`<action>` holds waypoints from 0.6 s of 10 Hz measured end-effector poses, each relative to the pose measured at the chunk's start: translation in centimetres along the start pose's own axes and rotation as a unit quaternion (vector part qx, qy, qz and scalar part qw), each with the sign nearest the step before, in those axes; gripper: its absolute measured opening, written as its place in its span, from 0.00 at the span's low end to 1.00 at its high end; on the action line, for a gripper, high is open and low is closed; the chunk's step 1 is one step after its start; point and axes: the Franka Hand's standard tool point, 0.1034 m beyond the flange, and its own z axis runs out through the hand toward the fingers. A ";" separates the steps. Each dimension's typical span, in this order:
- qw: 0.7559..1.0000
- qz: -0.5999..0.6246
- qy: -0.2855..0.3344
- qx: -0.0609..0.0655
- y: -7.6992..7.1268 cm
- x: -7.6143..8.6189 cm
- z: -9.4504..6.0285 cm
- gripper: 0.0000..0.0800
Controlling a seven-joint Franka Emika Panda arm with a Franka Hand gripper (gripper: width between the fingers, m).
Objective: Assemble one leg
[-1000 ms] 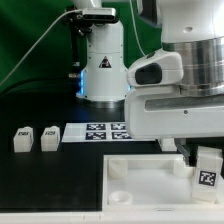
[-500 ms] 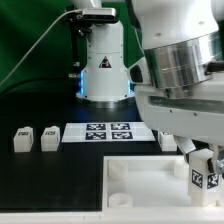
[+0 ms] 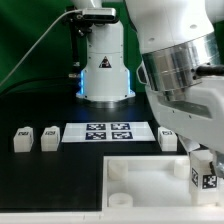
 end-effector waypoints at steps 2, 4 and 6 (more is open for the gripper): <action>0.978 -0.206 0.016 -0.012 -0.6 0.0 -0.4 0.74; 0.959 -0.282 0.014 -0.013 -0.6 0.1 -0.3 0.81; 0.893 -0.448 0.025 -0.033 -0.5 0.4 -0.1 0.81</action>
Offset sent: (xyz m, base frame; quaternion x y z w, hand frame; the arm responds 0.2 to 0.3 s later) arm 0.0000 0.0000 0.0000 0.0000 0.0000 -0.1790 0.9838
